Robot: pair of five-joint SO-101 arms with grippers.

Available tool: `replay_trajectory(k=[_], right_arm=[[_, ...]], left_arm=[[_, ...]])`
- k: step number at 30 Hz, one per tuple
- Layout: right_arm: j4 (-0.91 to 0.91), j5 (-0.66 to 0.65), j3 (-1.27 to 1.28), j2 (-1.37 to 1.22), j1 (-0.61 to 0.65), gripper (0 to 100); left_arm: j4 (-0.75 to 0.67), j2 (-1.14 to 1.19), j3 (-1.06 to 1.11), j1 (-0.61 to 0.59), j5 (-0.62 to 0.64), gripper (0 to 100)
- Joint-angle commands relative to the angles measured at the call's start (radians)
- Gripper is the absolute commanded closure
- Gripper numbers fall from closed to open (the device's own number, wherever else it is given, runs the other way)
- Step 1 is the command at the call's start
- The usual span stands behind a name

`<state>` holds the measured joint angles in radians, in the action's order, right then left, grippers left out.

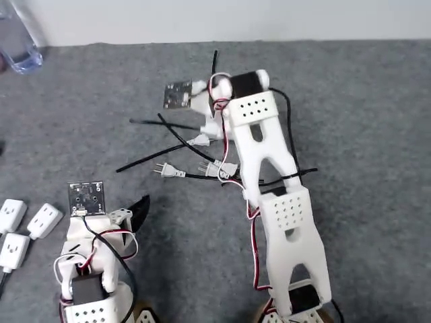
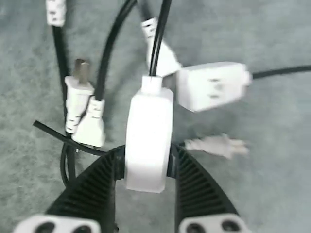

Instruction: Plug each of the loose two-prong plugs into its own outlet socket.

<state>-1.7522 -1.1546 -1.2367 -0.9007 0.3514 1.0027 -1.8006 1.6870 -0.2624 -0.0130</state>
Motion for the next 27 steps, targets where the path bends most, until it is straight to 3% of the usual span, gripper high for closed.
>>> replay_trajectory(k=[1,8,23,27], right_arm=[[-0.047,0.064,-0.057,0.15,-0.053,99.1],[-0.048,0.14,0.086,0.302,-0.094,99.1],[-0.044,0.17,0.647,0.788,0.214,99.1],[-0.042,0.17,0.763,0.817,0.314,99.1]], left_arm=[[-0.021,-0.017,-0.005,0.006,0.003,63],[-0.021,-0.017,-0.005,0.006,0.003,63],[-0.014,-0.017,-0.03,-0.008,0.005,63],[0.037,-0.017,-0.111,-0.115,0.008,63]])
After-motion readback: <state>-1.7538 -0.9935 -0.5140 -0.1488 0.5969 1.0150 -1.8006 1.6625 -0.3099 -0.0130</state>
